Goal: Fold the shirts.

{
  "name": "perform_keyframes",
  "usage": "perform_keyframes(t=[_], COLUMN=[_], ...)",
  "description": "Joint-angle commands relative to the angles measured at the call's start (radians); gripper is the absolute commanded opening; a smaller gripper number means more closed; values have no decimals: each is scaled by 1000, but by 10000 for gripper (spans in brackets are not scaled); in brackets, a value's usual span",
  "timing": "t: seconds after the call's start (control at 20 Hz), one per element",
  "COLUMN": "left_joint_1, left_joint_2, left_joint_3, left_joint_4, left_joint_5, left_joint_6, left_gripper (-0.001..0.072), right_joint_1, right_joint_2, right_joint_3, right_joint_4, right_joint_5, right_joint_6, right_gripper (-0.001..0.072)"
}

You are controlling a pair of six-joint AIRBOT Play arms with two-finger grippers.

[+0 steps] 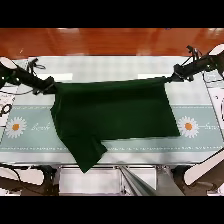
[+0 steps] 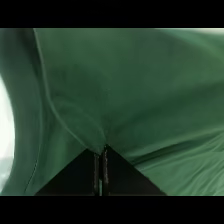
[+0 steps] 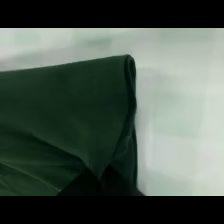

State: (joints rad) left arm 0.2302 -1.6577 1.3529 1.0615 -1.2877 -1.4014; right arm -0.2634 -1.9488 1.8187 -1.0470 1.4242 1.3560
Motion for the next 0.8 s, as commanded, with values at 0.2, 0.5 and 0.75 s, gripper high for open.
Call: perform_keyframes(t=[0.2, 0.5, 0.75], left_joint_1=[2, 47, 207], left_joint_2=[6, 69, 405], left_joint_3=[-122, -107, -259], left_joint_4=[-8, 4, 60], left_joint_5=[-8, -112, -47], left_joint_6=[23, -51, -55], left_gripper=[25, 504, 504], right_joint_1=[2, -31, -123], right_joint_2=[0, 42, 285], right_joint_3=[-107, -71, -245], right_joint_4=[-8, -13, -142], right_joint_5=[22, 103, 84], right_joint_6=[6, 121, 163], right_gripper=[40, 411, 410])
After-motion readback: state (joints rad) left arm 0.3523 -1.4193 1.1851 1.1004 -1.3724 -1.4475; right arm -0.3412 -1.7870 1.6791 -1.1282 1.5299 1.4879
